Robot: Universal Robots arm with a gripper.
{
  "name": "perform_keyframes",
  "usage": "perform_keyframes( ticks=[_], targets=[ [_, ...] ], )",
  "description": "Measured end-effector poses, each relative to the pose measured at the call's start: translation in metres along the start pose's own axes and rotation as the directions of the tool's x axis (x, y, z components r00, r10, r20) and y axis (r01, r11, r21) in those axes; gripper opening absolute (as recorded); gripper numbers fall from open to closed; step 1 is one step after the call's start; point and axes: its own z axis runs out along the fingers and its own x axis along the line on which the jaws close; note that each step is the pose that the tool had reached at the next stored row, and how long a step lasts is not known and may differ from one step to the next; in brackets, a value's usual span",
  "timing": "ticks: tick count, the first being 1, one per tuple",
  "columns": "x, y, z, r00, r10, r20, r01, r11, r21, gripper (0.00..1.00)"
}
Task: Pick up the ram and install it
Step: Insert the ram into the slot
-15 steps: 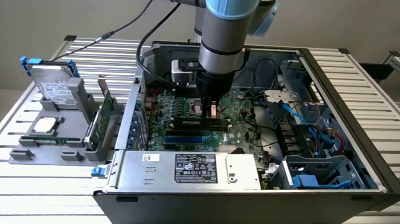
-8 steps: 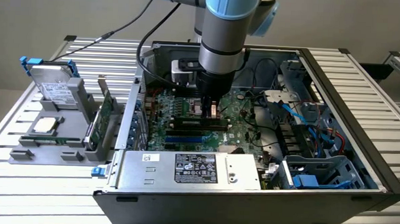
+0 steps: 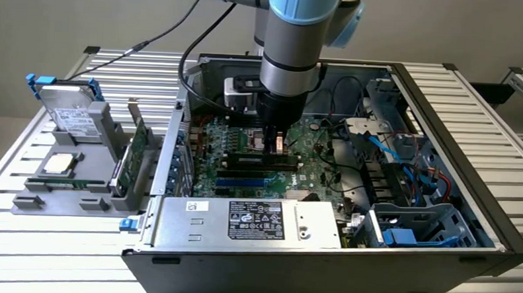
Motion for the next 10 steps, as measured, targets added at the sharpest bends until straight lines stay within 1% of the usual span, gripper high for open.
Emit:
perform_keyframes(
  ticks=[10],
  targets=[
    [0.0, -0.0013, -0.0001, 1.0, -0.006, -0.0002, 0.006, 1.0, -0.0001, 0.15]
  ],
)
